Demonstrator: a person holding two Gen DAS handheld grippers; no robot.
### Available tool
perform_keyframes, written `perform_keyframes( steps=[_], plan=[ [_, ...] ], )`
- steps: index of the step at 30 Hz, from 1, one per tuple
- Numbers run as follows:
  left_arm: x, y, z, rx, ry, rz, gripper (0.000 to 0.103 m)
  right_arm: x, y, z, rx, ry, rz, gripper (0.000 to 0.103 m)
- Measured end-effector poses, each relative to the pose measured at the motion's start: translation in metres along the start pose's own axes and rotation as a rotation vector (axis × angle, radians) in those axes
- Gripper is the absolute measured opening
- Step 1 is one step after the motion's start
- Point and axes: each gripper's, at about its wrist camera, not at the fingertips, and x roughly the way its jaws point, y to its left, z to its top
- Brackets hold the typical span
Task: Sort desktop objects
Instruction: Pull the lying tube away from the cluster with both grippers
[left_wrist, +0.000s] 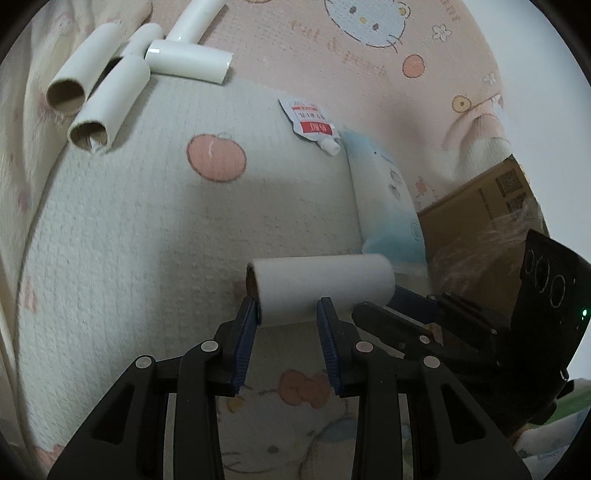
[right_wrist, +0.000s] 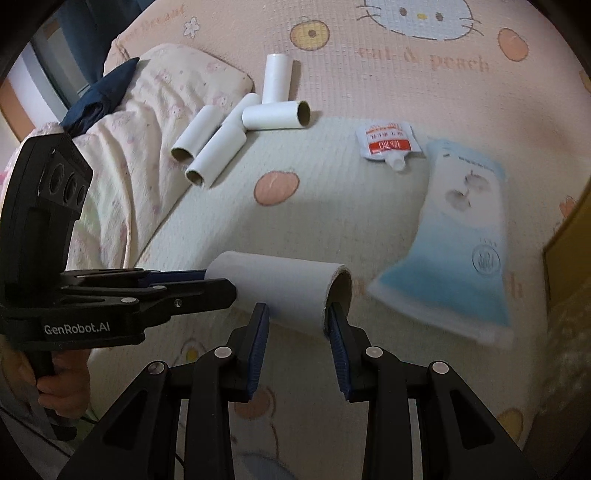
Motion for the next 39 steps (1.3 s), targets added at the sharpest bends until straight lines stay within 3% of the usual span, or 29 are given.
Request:
perform_keyframes(
  steps=[6,10,11,14,17,21,25,33,39],
  plan=[
    [-0.006,0.006,-0.001,-0.071,-0.033,0.01,0.036,-0.021,-0.002,0.007,-0.063,-0.047,-0.089,0.03],
    [-0.017,0.002,-0.002,-0.065,-0.077,0.031,0.036,-0.031,-0.008,0.017,-0.042,-0.074,-0.091,0.03],
    [-0.02,0.0,-0.004,-0.057,-0.088,0.043,0.033,-0.031,-0.01,0.018,-0.037,-0.077,-0.085,0.03],
    [-0.022,-0.002,-0.009,-0.044,-0.098,0.081,0.007,-0.028,-0.013,0.021,-0.029,-0.061,-0.123,0.029],
    [-0.017,-0.002,-0.015,-0.052,-0.063,0.075,0.004,-0.019,-0.012,0.02,-0.046,-0.021,-0.146,0.021],
    [-0.013,-0.004,-0.023,-0.045,-0.034,0.067,0.004,-0.009,-0.005,0.016,-0.102,0.018,-0.226,0.019],
    [-0.009,-0.007,-0.02,-0.033,-0.038,0.05,0.004,-0.008,-0.003,0.014,-0.107,0.019,-0.214,0.019],
    [-0.007,-0.013,-0.015,-0.01,-0.048,0.05,0.004,-0.015,0.002,0.017,-0.154,-0.058,-0.237,0.019],
    [-0.003,-0.013,-0.015,0.0,-0.044,0.058,0.004,0.003,0.01,0.021,-0.232,0.028,-0.215,0.019]
  ],
)
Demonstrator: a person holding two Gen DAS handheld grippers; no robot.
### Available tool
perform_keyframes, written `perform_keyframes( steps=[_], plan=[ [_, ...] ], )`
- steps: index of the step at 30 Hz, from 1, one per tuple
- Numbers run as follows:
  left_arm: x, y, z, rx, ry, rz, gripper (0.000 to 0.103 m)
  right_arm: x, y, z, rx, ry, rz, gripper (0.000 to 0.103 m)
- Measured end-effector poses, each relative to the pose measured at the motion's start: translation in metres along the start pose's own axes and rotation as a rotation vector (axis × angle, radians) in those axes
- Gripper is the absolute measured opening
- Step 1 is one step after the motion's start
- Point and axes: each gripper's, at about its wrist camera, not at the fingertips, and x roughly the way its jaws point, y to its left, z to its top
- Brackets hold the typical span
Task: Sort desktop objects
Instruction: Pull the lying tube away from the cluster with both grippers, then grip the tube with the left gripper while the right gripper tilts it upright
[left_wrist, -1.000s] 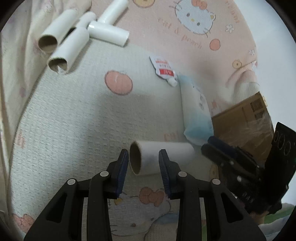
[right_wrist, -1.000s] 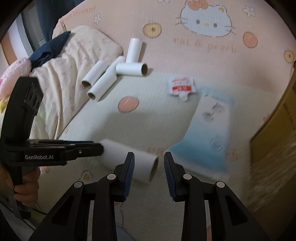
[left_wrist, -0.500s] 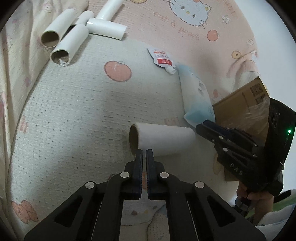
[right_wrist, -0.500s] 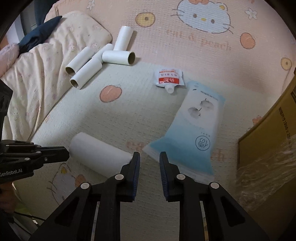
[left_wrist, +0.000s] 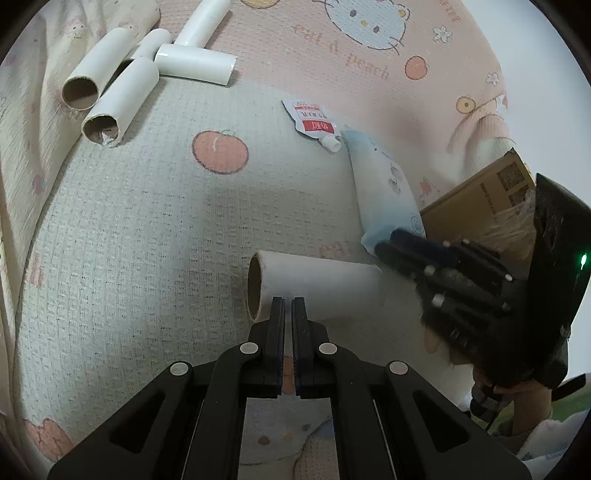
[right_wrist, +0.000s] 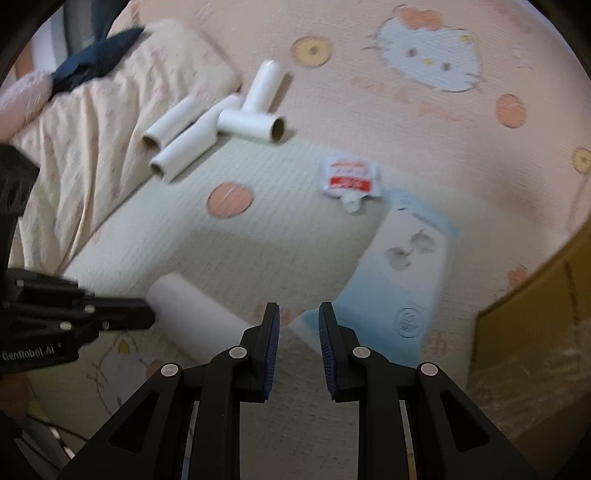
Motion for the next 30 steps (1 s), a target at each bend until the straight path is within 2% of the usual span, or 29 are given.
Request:
perform_keyframes(
  steps=[4,9,12,14,20,22,24,25,30],
  plan=[
    [0.008,0.002,0.004,-0.021,0.02,-0.023,0.004,0.004,0.014,-0.006,-0.07,0.029,0.008,0.019],
    [0.011,-0.001,0.01,-0.014,-0.006,-0.038,0.004,0.003,0.021,-0.011,-0.061,0.046,0.034,0.019],
    [0.016,-0.005,0.02,0.003,0.002,-0.096,0.004,0.003,0.016,-0.013,-0.002,0.044,0.059,0.019],
    [0.018,-0.01,0.024,0.031,0.005,-0.097,0.004,0.005,0.009,-0.013,0.054,0.048,0.083,0.019],
    [0.025,-0.017,0.033,0.056,0.011,-0.114,0.004,-0.001,-0.011,-0.017,0.233,0.011,0.248,0.019],
    [0.025,-0.016,0.032,0.045,0.015,-0.118,0.008,-0.002,-0.012,-0.017,0.265,0.005,0.275,0.019],
    [0.024,-0.015,0.031,0.037,0.024,-0.12,0.024,-0.002,-0.01,-0.017,0.279,0.006,0.282,0.019],
    [0.025,-0.014,0.03,0.034,0.033,-0.124,0.028,0.0,-0.009,-0.018,0.29,0.013,0.292,0.019],
    [0.028,-0.006,0.027,-0.011,0.055,-0.139,0.034,0.002,-0.006,-0.019,0.303,0.009,0.299,0.021]
  ],
)
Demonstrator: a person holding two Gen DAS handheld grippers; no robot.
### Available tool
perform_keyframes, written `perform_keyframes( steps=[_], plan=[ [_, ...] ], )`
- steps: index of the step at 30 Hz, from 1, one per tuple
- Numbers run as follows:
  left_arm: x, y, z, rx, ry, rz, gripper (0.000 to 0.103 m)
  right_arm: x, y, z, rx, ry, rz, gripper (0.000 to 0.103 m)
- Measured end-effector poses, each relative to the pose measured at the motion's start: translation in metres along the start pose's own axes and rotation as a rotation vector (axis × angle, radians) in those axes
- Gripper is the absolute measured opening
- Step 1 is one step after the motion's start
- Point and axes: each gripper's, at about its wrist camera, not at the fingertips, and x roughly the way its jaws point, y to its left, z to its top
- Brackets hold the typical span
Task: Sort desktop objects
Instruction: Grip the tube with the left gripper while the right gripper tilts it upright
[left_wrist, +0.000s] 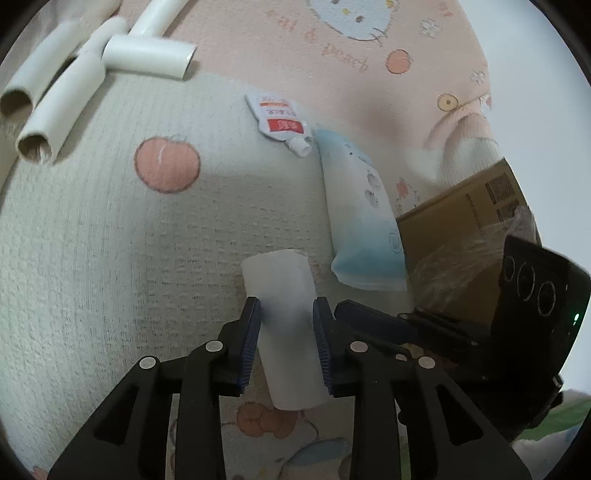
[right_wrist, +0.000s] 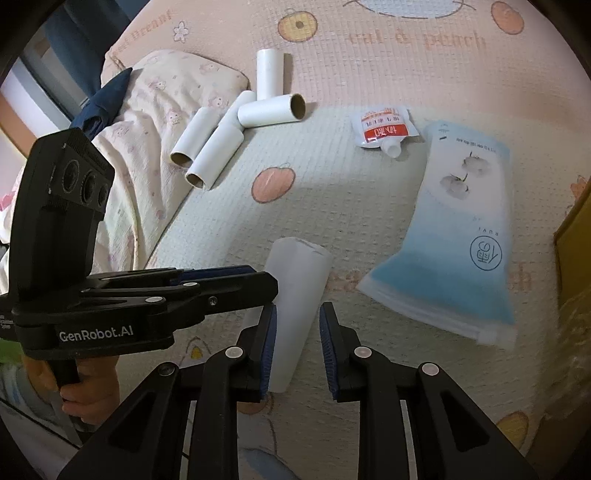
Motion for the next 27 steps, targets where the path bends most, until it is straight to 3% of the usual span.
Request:
perform_keyframes(
  steps=[2,7,12,22,27],
  plan=[
    [0.001,0.009,0.0,-0.049,0.013,-0.031,0.036,0.001,0.0,-0.001,0.003,-0.001,-0.008,0.025],
    [0.008,0.023,0.001,-0.145,0.053,-0.096,0.04,0.005,0.0,-0.004,0.008,0.011,-0.011,0.058],
    [0.012,0.022,0.001,-0.154,0.061,-0.112,0.041,0.018,0.007,-0.008,0.001,0.027,0.022,0.059],
    [0.014,0.021,0.001,-0.157,0.064,-0.111,0.041,0.025,-0.029,-0.029,0.244,-0.134,0.197,0.061],
    [0.016,0.021,0.003,-0.154,0.072,-0.114,0.041,0.025,-0.028,-0.022,0.225,-0.098,0.206,0.061]
  ],
)
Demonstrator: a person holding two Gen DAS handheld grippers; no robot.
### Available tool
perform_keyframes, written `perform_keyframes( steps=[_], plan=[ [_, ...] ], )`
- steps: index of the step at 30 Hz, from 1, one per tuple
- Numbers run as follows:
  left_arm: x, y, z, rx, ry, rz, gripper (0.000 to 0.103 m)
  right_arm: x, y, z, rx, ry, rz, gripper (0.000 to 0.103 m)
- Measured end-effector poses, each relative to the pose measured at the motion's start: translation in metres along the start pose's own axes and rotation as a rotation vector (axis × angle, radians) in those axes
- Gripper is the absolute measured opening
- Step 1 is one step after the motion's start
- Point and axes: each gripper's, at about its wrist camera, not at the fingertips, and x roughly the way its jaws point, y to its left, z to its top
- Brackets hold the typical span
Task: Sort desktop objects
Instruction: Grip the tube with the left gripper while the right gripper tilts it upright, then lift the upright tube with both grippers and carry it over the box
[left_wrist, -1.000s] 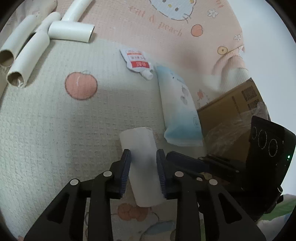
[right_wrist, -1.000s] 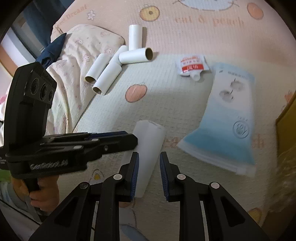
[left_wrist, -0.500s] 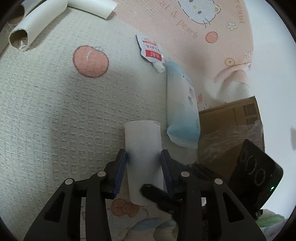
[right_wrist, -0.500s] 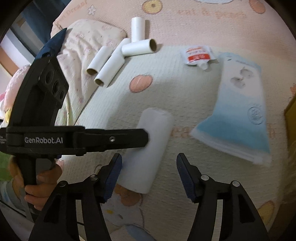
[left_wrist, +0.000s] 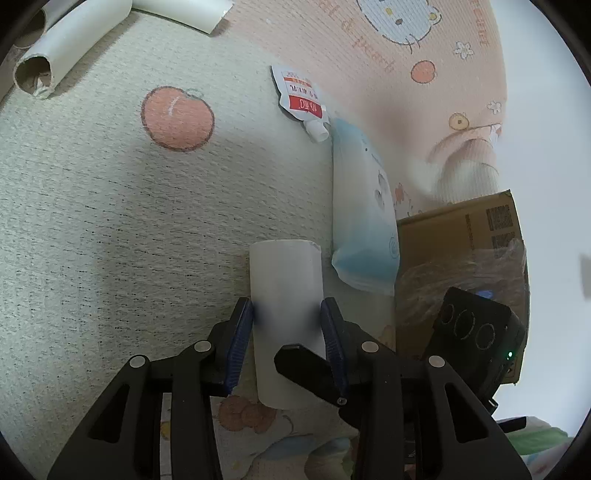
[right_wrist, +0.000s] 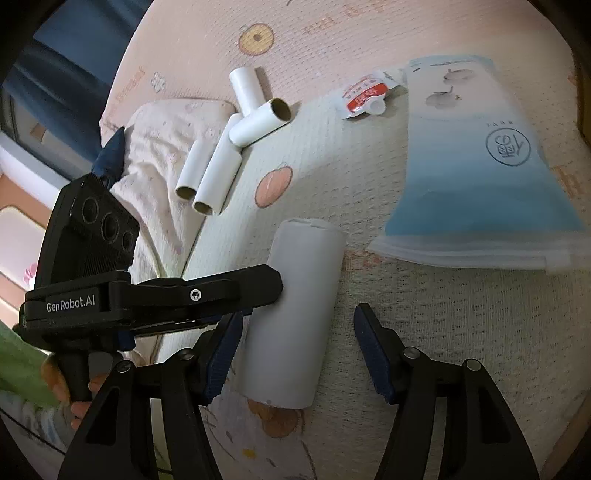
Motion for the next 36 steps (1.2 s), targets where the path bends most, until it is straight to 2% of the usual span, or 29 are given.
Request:
perform_keyframes(
  steps=[6,8,9,15,18,22,26,36],
  plan=[
    [0.004,0.002,0.002,-0.02,0.019,-0.014,0.042,0.001,0.015,0.006,-0.044,0.074,-0.093,0.06],
    [0.005,0.002,0.002,-0.022,0.029,-0.019,0.042,0.004,0.019,0.009,-0.06,0.114,-0.124,0.054],
    [0.006,0.0,0.002,-0.017,0.031,-0.016,0.042,0.004,0.019,0.009,-0.065,0.119,-0.137,0.047],
    [0.008,-0.007,0.001,0.0,0.038,-0.013,0.042,0.001,0.017,0.011,-0.084,0.132,-0.155,0.047],
    [0.001,-0.021,0.0,0.058,0.015,-0.009,0.042,-0.006,0.028,0.013,-0.138,0.111,-0.196,0.046],
    [-0.016,-0.055,-0.002,0.186,-0.052,0.014,0.042,-0.023,0.046,0.02,-0.214,0.051,-0.247,0.046],
    [-0.033,-0.087,-0.001,0.306,-0.119,0.021,0.042,-0.048,0.056,0.032,-0.231,-0.022,-0.244,0.046],
    [-0.064,-0.143,-0.002,0.467,-0.189,-0.027,0.042,-0.105,0.084,0.048,-0.316,-0.167,-0.295,0.045]
  ],
)
